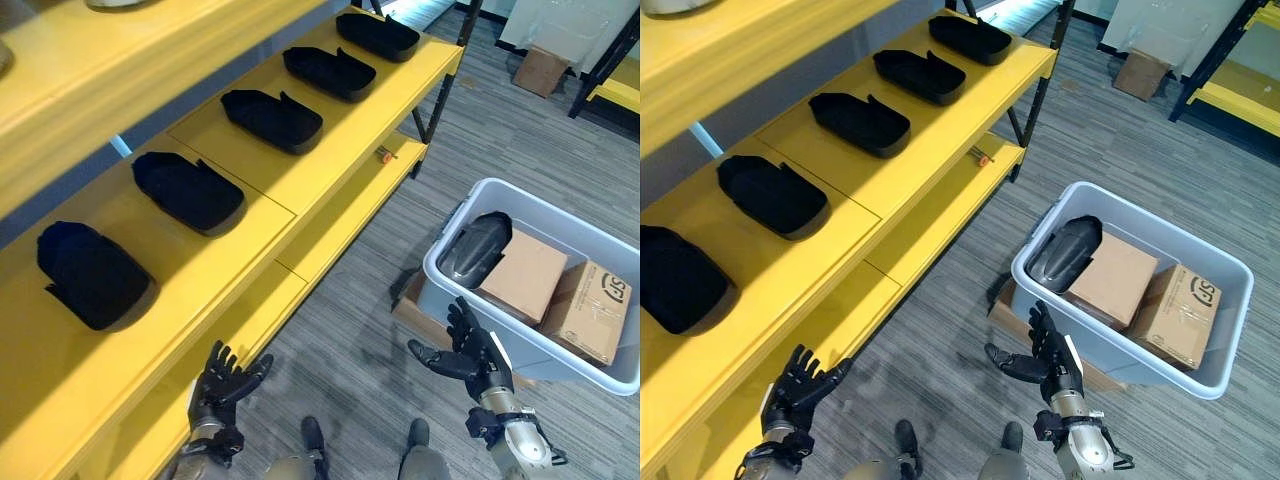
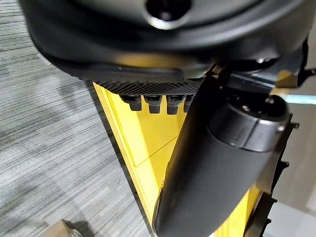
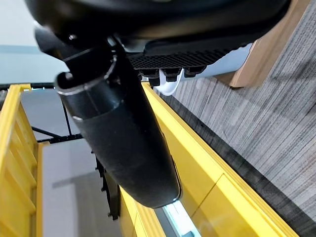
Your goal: Move parts from the plastic box to the shelf.
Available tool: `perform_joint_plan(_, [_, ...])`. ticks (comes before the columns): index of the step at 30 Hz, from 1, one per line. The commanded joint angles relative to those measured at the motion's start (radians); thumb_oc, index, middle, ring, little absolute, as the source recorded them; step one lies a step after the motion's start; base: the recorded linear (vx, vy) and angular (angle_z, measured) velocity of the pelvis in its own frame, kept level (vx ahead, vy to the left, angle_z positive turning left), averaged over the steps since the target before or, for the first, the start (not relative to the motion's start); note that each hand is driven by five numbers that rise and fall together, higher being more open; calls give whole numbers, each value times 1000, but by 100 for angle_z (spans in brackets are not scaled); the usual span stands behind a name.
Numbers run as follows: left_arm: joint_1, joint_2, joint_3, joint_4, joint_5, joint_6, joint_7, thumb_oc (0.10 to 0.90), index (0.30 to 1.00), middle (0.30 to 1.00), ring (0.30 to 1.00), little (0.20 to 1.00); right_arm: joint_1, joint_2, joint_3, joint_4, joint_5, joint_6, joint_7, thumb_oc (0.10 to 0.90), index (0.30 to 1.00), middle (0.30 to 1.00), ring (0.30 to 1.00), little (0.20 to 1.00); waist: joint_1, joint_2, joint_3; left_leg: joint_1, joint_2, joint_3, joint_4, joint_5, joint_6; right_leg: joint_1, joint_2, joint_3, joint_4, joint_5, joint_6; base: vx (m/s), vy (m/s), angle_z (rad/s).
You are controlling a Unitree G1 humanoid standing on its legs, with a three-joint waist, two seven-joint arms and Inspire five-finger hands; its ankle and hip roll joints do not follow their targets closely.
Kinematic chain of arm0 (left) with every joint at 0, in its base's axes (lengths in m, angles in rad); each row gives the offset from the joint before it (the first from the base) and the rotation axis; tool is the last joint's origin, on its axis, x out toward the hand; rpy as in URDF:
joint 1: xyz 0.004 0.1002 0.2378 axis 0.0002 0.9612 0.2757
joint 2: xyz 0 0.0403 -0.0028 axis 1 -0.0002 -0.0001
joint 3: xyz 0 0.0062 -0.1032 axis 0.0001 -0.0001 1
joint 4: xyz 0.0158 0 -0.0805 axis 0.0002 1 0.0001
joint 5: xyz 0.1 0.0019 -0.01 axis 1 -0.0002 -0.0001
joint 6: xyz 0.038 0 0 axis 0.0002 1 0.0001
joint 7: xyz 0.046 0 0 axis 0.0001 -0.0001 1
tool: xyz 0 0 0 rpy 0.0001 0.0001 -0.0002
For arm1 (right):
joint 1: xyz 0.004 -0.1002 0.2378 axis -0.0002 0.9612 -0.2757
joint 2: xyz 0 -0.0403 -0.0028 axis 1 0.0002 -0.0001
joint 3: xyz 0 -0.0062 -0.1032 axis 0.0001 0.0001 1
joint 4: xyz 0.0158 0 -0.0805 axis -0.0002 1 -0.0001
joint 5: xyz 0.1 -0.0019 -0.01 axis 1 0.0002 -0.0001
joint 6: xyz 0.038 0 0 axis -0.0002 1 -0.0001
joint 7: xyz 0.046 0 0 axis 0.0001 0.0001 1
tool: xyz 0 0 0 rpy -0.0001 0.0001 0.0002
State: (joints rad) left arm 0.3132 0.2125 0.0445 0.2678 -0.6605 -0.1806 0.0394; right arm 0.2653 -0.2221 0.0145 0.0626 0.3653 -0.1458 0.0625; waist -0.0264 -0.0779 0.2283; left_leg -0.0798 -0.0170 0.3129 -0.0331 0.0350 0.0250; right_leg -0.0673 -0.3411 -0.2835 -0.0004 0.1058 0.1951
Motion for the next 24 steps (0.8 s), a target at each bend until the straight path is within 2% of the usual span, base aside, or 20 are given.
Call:
perform_joint_plan(1, [5, 7, 31, -125, -7, -68, -19, 900, 1000, 1000, 1000, 1000, -59, -23, -44, -107, 22, -81, 10, 900, 1000, 1000, 1000, 1000, -4, 0, -79, 35, -11, -91, 38, -124, 20, -83, 15, 88, 2, 109, 35, 52, -144, -17])
perform_joint_plan(4, [10, -2, 26, -128, -11, -65, -22, 900, 1000, 1000, 1000, 1000, -51, -30, -49, -121, 22, -79, 14, 900, 1000, 1000, 1000, 1000, -10, 2, -89, 38, 2, -89, 33, -122, 13, -75, 31, 92, -10, 90, 26, 62, -99, -28])
perform_joint_plan(6, [3, -11, 18, -111, -10, -59, -23, 900, 1000, 1000, 1000, 1000, -38, -35, -56, -119, 24, -76, 16, 900, 1000, 1000, 1000, 1000, -24, 10, -98, 52, 36, -80, 24, -116, -7, -66, 63, 93, -20, 49, 12, 76, -153, -10])
perform_joint_plan(7, [3, -11, 18, -111, -10, -59, -23, 900, 1000, 1000, 1000, 1000, -38, -35, -56, -119, 24, -76, 16, 900, 1000, 1000, 1000, 1000, -24, 10, -98, 52, 36, -80, 24, -116, -7, -65, 63, 93, -20, 49, 11, 58, -116, -6])
perform_joint_plan(9, [4, -18, 11, -107, -19, -58, -26, 900, 1000, 1000, 1000, 1000, -34, -37, -60, -119, 32, -76, 14, 900, 1000, 1000, 1000, 1000, -37, 21, -105, 65, 75, -69, 18, -109, -28, -61, 100, 109, -29, 16, -5, 87, -170, -6])
perform_joint_plan(11, [4, -20, 9, -105, -19, -58, -27, 900, 1000, 1000, 1000, 1000, -34, -38, -61, -118, 31, -78, 12, 900, 1000, 1000, 1000, 1000, -41, 26, -107, 74, 90, -62, 14, -105, -37, -60, 112, 113, -29, 5, -9, 75, -153, -8])
perform_joint_plan(13, [2, -19, 1, -99, -18, -58, -31, 900, 1000, 1000, 1000, 1000, -36, -42, -64, -121, 34, -85, 6, 900, 1000, 1000, 1000, 1000, -53, 39, -112, 85, 127, -52, 12, -94, -58, -61, 144, 128, -20, -23, -24, 107, -216, -26])
perform_joint_plan(18, [-31, -18, -15, -96, -23, -70, -28, 900, 1000, 1000, 1000, 1000, -52, -62, -65, -126, 28, -106, -15, 900, 1000, 1000, 1000, 1000, -78, 64, -111, 91, 212, -34, 70, -84, -99, -65, 220, 158, 19, -89, -69, 101, -224, -17])
perform_joint_plan(19, [-31, -18, -15, -96, -23, -70, -28, 900, 1000, 1000, 1000, 1000, -52, -62, -65, -126, 28, -106, -16, 900, 1000, 1000, 1000, 1000, -78, 64, -111, 90, 213, -34, 71, -85, -99, -66, 220, 158, 19, -89, -69, 87, -240, -15])
perform_joint_plan(20, [-38, -19, -12, -93, -24, -74, -22, 900, 1000, 1000, 1000, 1000, -59, -64, -59, -124, 27, -115, -19, 900, 1000, 1000, 1000, 1000, -78, 66, -105, 75, 238, -36, 128, -64, -110, -66, 245, 168, 26, -98, -84, 170, -295, -13])
perform_joint_plan(21, [-36, -16, -13, -101, -23, -73, -22, 900, 1000, 1000, 1000, 1000, -60, -69, -50, -119, 29, -122, -29, 900, 1000, 1000, 1000, 1000, -72, 67, -92, 35, 290, -73, 275, -28, -115, -39, 289, 189, 21, -131, -111, 90, -326, -23])
perform_joint_plan(22, [-37, -16, -12, -102, -23, -74, -22, 900, 1000, 1000, 1000, 1000, -61, -69, -49, -120, 29, -122, -29, 900, 1000, 1000, 1000, 1000, -73, 62, -89, 21, 293, -63, 280, -8, -108, -51, 289, 184, 22, -113, -121, 151, -338, -22])
perform_joint_plan(23, [-35, -13, -10, -111, -20, -75, -16, 900, 1000, 1000, 1000, 1000, -65, -74, -40, -117, 30, -127, -35, 900, 1000, 1000, 1000, 1000, -59, 60, -69, -12, 319, -133, 393, 11, -111, -29, 318, 200, 24, -137, -137, -57, -303, -23])
perform_joint_plan(24, [-33, -13, -17, -123, -18, -71, -16, 900, 1000, 1000, 1000, 1000, -66, -97, -36, -125, 23, -126, -34, 900, 1000, 1000, 1000, 1000, -42, 38, -29, -105, 279, -195, 553, 42, -66, -20, 326, 212, 27, -135, -176, 13, -288, -47])
